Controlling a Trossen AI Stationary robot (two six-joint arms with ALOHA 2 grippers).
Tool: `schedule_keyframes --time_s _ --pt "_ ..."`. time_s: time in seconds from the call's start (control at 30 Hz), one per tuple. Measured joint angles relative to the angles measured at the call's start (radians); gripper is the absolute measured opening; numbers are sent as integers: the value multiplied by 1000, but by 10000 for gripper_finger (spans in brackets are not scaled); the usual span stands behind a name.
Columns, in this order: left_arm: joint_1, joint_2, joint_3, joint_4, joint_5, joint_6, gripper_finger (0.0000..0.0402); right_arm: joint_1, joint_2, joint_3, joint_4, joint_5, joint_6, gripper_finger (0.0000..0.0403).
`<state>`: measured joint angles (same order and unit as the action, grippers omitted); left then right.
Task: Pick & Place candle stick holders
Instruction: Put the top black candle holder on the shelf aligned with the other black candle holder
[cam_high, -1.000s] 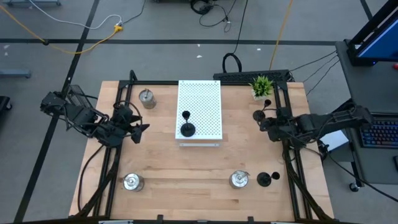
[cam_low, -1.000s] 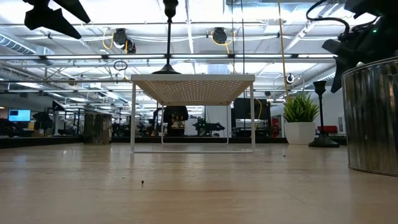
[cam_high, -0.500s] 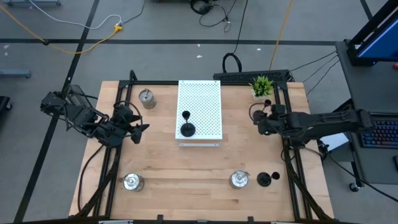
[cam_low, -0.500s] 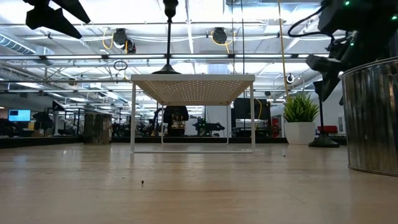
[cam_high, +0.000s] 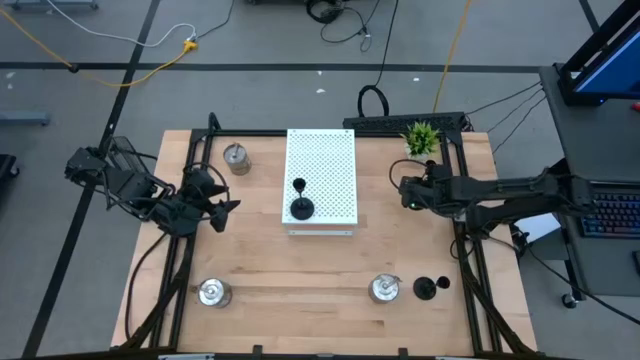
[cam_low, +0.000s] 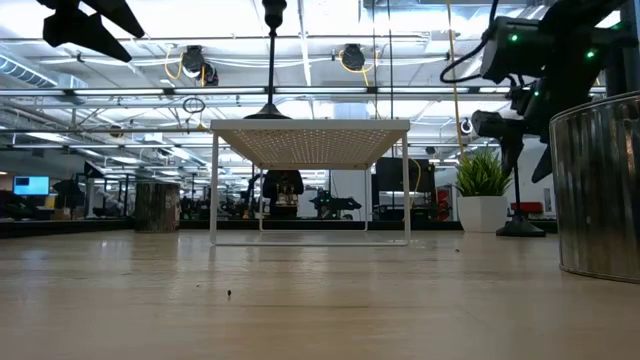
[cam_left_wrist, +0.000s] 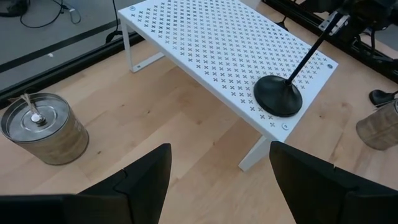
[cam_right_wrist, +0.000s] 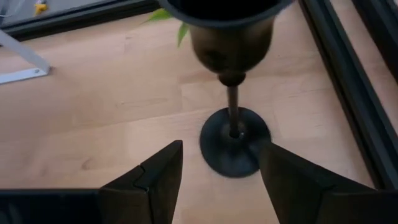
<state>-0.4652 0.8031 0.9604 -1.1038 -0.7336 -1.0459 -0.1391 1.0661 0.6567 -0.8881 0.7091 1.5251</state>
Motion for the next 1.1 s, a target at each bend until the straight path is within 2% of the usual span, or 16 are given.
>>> schedule_keyframes --time_s 0.17,0.37,0.7,1.0,1.1 --pt "0 -1 0 0 4 12 273 -19 30 0 5 28 5 201" --pt "0 -6 0 -1 9 58 274 -40 73 0 90 81 -22 201" --pt "0 -51 0 -2 5 101 274 -101 145 0 107 75 -22 201" --pt "0 -67 0 -2 0 125 274 -145 162 0 107 76 -21 200" --pt "0 -67 0 -1 0 125 274 -151 161 0 107 78 -21 189"
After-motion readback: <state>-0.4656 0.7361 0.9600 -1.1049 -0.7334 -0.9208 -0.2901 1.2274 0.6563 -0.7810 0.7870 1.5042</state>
